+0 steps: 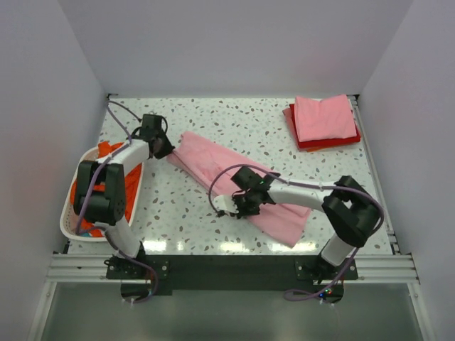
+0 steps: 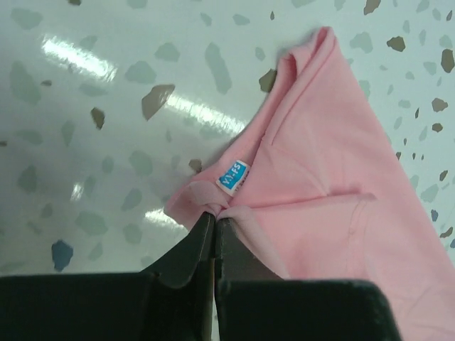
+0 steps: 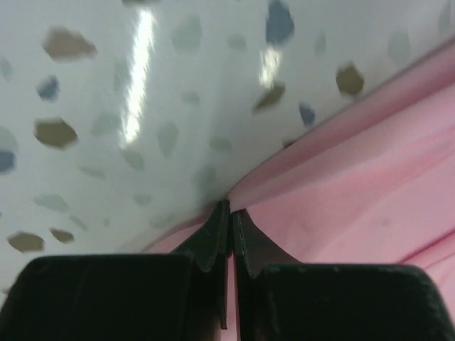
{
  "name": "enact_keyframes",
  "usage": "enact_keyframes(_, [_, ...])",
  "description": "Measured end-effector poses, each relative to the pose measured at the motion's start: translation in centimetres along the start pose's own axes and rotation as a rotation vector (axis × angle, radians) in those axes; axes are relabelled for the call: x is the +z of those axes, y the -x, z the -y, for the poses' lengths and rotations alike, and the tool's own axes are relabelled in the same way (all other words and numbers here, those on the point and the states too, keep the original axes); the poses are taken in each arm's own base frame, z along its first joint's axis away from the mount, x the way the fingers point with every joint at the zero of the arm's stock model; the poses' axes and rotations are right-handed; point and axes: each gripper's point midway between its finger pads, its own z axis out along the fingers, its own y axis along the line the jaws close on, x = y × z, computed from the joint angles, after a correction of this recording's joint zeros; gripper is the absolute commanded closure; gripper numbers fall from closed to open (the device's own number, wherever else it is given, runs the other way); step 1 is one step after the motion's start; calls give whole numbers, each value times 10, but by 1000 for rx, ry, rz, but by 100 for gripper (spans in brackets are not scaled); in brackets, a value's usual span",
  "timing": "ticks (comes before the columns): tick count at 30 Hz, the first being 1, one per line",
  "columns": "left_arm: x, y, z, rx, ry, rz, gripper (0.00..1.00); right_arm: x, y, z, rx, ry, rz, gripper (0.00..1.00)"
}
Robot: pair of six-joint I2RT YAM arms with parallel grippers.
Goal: Fold and stack the t-shirts
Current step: Fold the tshirt
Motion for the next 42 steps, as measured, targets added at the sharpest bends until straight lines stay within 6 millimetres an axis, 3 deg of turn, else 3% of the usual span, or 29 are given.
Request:
enact_keyframes(6, [49, 11, 4, 80, -91, -115, 100, 28, 81, -17, -17, 98, 19, 73])
enact_keyframes(8, [58, 19, 4, 91, -139, -139, 91, 26, 99, -16, 20, 117, 41, 65])
enact_keyframes(9, [60, 25, 4, 97, -164, -141, 80, 21, 103, -14, 44, 121, 53, 56])
enact_keyframes(12, [56, 45, 0, 118, -215, -122, 52, -6, 104, 2, 137, 116, 105, 45])
enact_keyframes(13, [53, 51, -1, 123, -220, -109, 51, -15, 101, 10, 169, 108, 124, 45])
enact_keyframes(16, [35, 73, 0, 147, -234, -52, 46, -49, 88, 58, 324, 25, 202, 40])
enact_keyframes(20, [-11, 104, 19, 191, -282, 61, 43, -78, 73, 141, 556, -116, 319, 36])
enact_keyframes(22, [-38, 118, 28, 214, -308, 125, 42, -76, 72, 184, 677, -168, 378, 36])
enact_keyframes(25, [-73, 127, 32, 243, -335, 201, 41, -51, 73, 235, 844, -204, 446, 35])
enact_keyframes(28, [-97, 116, 25, 278, -342, 233, 39, -19, 71, 266, 979, -211, 473, 35])
enact_keyframes(32, [-105, 85, 8, 317, -333, 212, 36, 20, 63, 296, 1111, -239, 472, 35])
enact_keyframes(35, [-106, 60, -4, 326, -332, 181, 36, 36, 55, 318, 1149, -293, 464, 34])
enact_keyframes(42, [-110, 32, -14, 342, -354, 153, 36, 42, 60, 339, 1144, -317, 504, 37])
